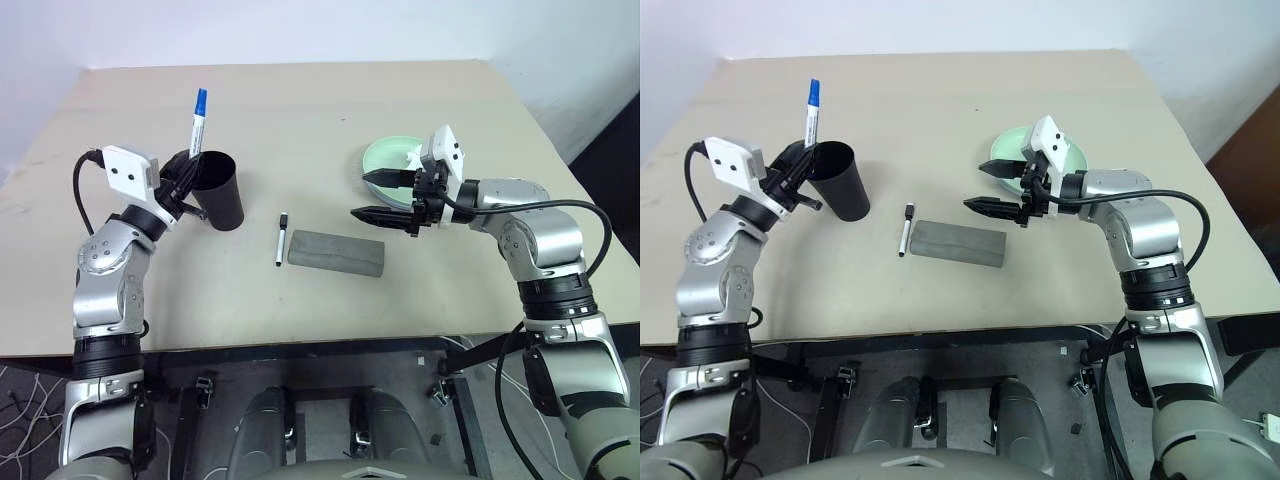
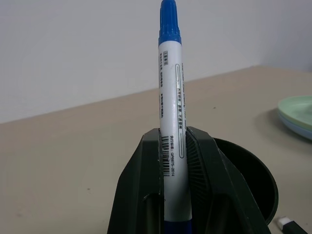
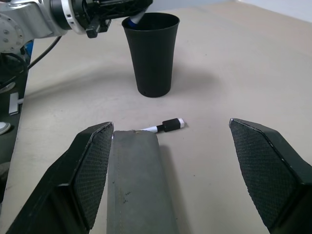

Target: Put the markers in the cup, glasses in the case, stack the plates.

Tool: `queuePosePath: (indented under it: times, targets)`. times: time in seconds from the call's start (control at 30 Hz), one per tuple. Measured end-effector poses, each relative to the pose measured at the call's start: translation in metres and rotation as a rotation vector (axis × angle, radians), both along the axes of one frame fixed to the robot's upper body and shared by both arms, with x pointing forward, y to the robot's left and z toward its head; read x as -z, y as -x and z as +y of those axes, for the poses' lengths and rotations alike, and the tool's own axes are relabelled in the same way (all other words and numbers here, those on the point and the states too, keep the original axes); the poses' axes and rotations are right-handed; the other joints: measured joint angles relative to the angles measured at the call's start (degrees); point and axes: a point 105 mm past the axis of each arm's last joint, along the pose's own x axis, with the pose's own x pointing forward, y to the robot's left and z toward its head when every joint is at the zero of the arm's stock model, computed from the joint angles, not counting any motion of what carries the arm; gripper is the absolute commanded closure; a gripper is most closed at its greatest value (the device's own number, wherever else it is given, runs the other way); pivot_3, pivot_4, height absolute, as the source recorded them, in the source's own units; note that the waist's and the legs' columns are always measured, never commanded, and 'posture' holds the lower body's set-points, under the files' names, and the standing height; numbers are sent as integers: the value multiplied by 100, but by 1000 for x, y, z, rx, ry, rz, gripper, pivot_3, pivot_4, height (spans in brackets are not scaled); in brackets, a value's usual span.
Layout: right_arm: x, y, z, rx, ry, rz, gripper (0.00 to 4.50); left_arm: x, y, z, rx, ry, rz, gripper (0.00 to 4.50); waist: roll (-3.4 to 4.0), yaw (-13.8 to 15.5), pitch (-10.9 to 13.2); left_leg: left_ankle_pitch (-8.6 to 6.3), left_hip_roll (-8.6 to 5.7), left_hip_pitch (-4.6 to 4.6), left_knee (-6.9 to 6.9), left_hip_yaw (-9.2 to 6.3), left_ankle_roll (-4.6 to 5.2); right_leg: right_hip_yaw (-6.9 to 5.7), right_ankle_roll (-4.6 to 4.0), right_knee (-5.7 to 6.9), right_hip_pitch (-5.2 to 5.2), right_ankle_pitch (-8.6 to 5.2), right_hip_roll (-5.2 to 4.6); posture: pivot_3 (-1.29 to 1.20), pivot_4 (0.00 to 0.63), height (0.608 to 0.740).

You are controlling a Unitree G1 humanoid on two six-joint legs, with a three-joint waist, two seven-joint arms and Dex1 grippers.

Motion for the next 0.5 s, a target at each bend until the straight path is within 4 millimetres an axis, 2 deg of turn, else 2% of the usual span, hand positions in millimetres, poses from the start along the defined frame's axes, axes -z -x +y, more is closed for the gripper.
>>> queuePosePath:
  times: [0.5]
  targets:
    - [2, 0, -3, 13, 8, -5, 488, 3, -1, -1, 2, -1, 8, 4135, 0, 0, 0, 0, 0, 0, 0, 0, 0, 0, 0, 0, 0, 0, -1, 0, 150, 701]
